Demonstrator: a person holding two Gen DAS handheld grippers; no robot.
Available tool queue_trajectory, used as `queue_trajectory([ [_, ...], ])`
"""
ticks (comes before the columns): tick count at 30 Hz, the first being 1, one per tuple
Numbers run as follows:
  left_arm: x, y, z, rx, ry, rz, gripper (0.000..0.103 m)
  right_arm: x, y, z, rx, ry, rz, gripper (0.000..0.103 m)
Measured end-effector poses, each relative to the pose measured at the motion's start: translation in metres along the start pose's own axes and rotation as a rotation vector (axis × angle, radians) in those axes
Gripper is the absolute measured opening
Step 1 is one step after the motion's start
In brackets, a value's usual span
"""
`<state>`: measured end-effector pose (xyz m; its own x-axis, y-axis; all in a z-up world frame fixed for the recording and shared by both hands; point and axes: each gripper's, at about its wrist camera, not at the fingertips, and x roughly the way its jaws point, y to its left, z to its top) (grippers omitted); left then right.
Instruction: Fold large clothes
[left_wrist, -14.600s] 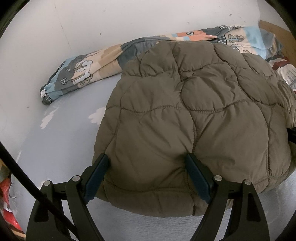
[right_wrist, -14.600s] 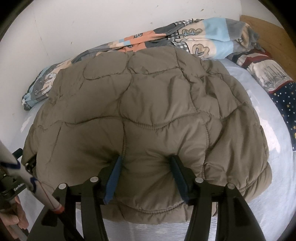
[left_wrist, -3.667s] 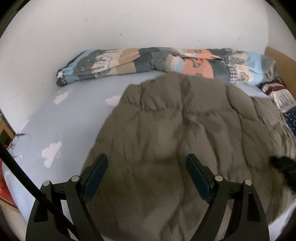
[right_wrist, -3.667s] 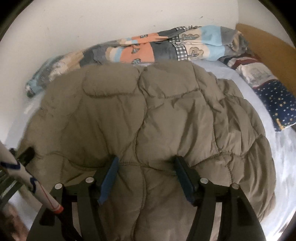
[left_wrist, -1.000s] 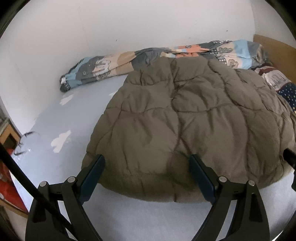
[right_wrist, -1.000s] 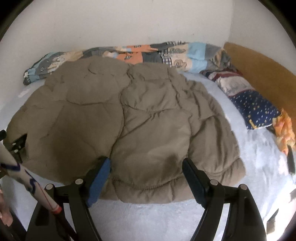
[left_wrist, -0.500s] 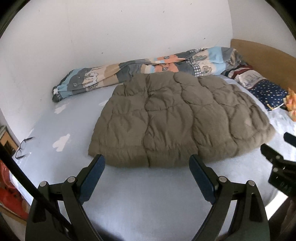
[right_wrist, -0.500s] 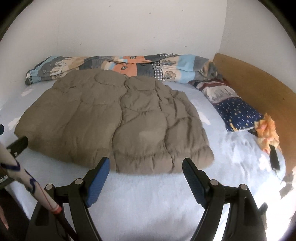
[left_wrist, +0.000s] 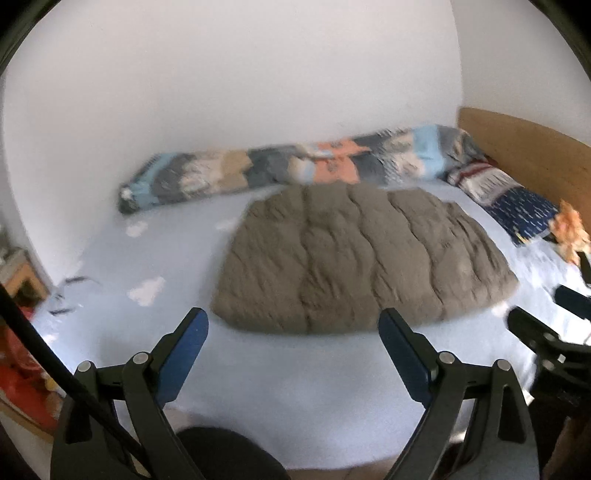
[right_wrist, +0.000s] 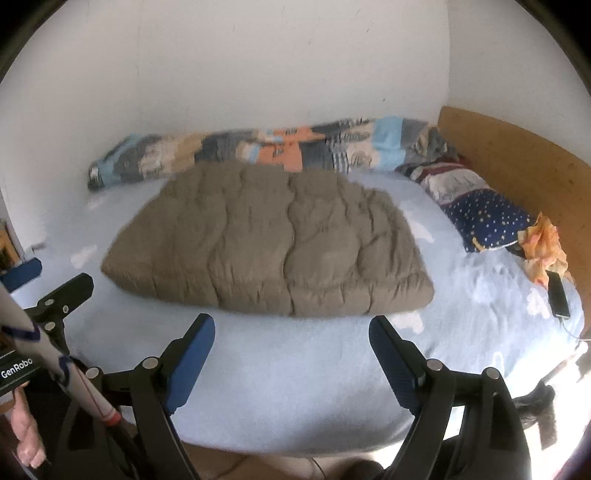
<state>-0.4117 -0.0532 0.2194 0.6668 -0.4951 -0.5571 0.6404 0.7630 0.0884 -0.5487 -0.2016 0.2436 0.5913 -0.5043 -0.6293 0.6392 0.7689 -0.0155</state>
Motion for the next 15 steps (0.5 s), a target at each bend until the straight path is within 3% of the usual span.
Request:
queue_trajectory([
  [4, -0.005, 0.002, 0.014, 0.003, -0.011, 0.026, 0.094, -0.016, -0.004, 0.016, 0.014, -0.051, 0.019, 0.091],
  [10, 0.014, -0.005, 0.009, 0.055, 0.062, 0.087, 0.094, -0.023, 0.001, 0.026, 0.003, -0.081, 0.032, 0.091],
  [15, 0.027, -0.008, 0.004, 0.069, 0.107, 0.080, 0.094, -0.020, 0.006, 0.024, -0.015, -0.072, 0.030, 0.091],
])
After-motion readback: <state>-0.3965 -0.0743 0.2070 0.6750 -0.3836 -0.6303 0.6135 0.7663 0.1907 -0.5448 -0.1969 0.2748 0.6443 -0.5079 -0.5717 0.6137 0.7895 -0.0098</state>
